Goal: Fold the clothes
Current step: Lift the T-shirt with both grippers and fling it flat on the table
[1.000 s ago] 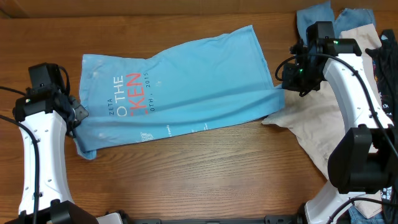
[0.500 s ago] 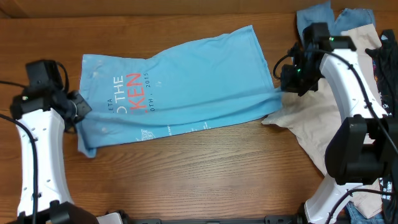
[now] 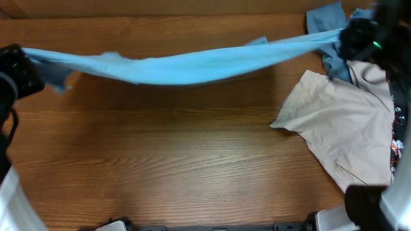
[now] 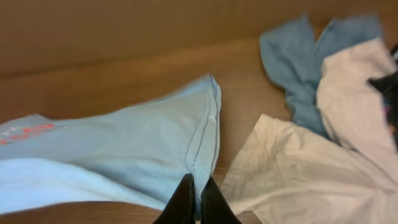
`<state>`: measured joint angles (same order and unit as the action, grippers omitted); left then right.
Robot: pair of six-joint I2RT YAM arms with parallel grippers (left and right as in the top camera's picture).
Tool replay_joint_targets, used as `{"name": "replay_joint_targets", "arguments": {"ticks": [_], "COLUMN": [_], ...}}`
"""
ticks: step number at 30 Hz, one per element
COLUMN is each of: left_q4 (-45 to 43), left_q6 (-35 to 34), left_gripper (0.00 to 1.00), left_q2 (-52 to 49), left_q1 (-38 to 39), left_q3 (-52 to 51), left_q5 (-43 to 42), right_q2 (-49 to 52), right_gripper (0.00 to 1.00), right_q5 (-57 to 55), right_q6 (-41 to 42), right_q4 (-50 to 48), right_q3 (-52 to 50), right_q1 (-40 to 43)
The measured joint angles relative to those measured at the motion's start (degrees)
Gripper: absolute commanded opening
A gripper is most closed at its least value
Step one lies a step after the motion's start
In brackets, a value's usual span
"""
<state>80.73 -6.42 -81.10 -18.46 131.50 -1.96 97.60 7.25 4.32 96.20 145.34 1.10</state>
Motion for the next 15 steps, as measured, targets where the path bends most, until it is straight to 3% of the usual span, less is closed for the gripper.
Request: {"name": "replay_joint_targets", "arguments": {"ticks": [5,15], "left_q4": [1.9,0.2], "left_q6": [1.1,1.6], "left_gripper": [0.04,0.04], "left_q2": [2.1,9.6], "left_q1": [0.0,0.0], "left_q3": [6.5,7.5], "left_q5": [0.2,0.5], "right_q2": [-7.8,-16.5], "right_gripper": [0.04,0.04], "right_q5": [-0.4,-1.6], "right_q6": [1.7,2.5], "right_q4": [0.7,-1.5], "right_q3": [3.2,3.6], "right_q1": [0.0,0.0]}}
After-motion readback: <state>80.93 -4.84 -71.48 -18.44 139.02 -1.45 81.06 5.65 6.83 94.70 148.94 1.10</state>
